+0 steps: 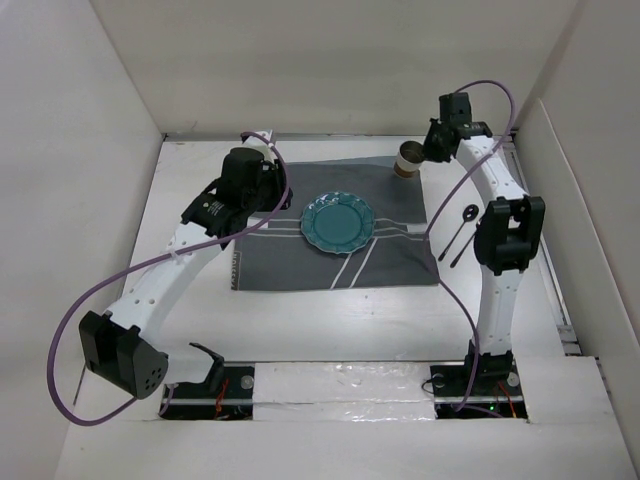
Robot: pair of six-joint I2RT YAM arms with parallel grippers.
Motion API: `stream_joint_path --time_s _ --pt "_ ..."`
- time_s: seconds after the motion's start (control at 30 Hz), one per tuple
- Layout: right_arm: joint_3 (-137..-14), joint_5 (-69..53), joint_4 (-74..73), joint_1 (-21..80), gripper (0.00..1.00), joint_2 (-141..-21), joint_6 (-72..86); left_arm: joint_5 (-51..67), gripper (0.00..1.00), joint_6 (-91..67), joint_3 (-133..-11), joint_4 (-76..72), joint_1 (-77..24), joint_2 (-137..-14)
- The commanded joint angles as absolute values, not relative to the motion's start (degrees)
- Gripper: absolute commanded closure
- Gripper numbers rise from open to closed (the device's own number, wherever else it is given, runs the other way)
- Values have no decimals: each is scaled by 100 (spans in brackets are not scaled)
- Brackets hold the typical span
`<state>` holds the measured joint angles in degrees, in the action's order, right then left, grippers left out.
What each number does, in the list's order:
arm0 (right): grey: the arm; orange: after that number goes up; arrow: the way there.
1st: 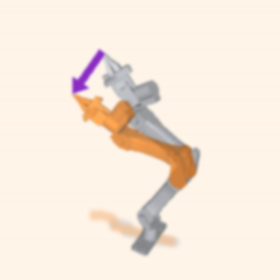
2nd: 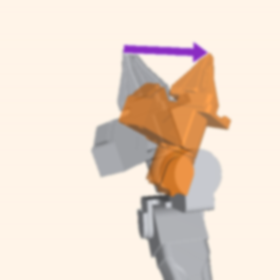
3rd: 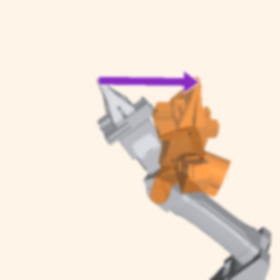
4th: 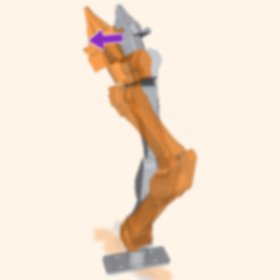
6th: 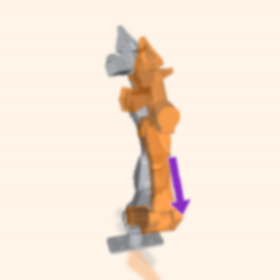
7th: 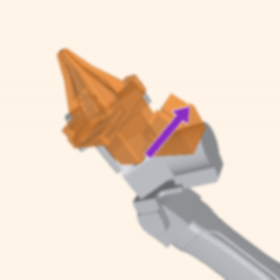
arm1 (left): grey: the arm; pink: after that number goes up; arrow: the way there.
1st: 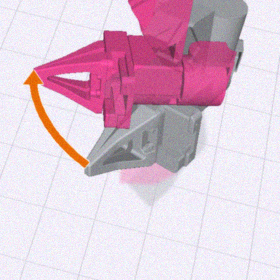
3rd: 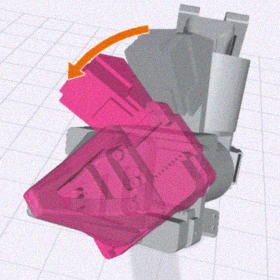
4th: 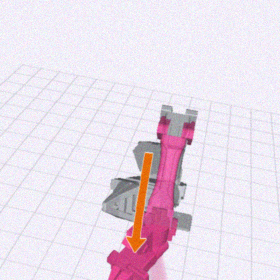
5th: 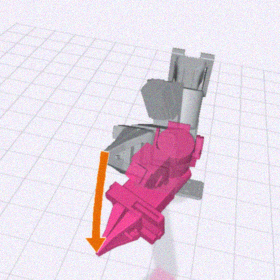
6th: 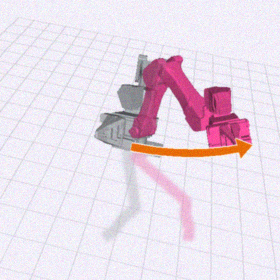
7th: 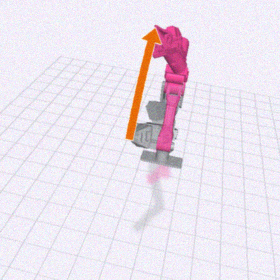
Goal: Set the dinner table for one person
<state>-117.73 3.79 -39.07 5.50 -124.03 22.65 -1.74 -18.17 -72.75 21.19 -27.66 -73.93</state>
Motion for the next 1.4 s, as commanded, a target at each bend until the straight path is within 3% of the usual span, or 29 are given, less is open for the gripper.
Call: stream_joint_path --time_s 0.0,0.27,0.37,0.5,0.63,0.77,0.8,0.9,0.97,1.0,1.03,1.07,1.13,1.2,1.23,1.3,1.37 --pt "-12155 212 -4007 519 100 -12629 2188 -193 69 -1890 -7216 1960 -2777 -7163" --pt "-12383 272 -4262 624 100 -13122 2110 -193 69 -1916 -7137 1986 -2777 -7119" --pt "-12542 325 -4395 624 87 -13227 2083 -176 69 -1916 -7102 1986 -2777 -7093" --pt "-12542 439 -4360 624 50 -13035 2074 -150 69 -1925 -7058 1951 -2777 -7093" --pt "-12262 448 -4245 475 37 -12316 2144 -88 69 -1916 -7023 1907 -2777 -7075" --pt "-11025 395 -3693 141 39 -11141 2250 -70 69 -1872 -6979 1890 -2777 -6996" --pt "-10247 396 -3309 62 57 -10883 2354 -70 69 -1846 -6970 1881 -2777 -6979" --pt "-8752 335 -2735 -280 100 -9969 2504 -44 72 -1802 -6935 1872 -2777 -6935" --pt "-8185 264 -2567 -421 100 -9722 2505 -35 80 -1775 -6900 1828 -2777 -6917" --pt "-7826 185 -2671 -509 100 -9625 2470 -35 93 -1775 -6891 1802 -2777 -6917" --pt "-7735 158 -2672 -510 100 -9624 2435 -35 98 -1767 -6882 1793 -2777 -6891" --pt "-7639 158 -2811 -510 100 -9633 2391 -35 100 -1767 -6873 1767 -2777 -6899" --pt "-7402 158 -2847 -510 92 -9642 2294 -35 100 -1732 -6873 1740 -2777 -6899" --pt "-7287 272 -2909 -510 69 -9642 2294 141 100 -1696 -6899 1740 -2777 -6917" --pt "-7243 307 -2918 -510 64 -9668 2294 141 100 -1670 -6908 1740 -2777 -6926" --pt "-7137 378 -2927 -510 58 -9703 2285 141 95 -1652 -6900 1758 -2777 -6917" --pt "-7084 439 -2953 -510 58 -9843 2285 132 91 -1635 -6864 1740 -2830 -6891"
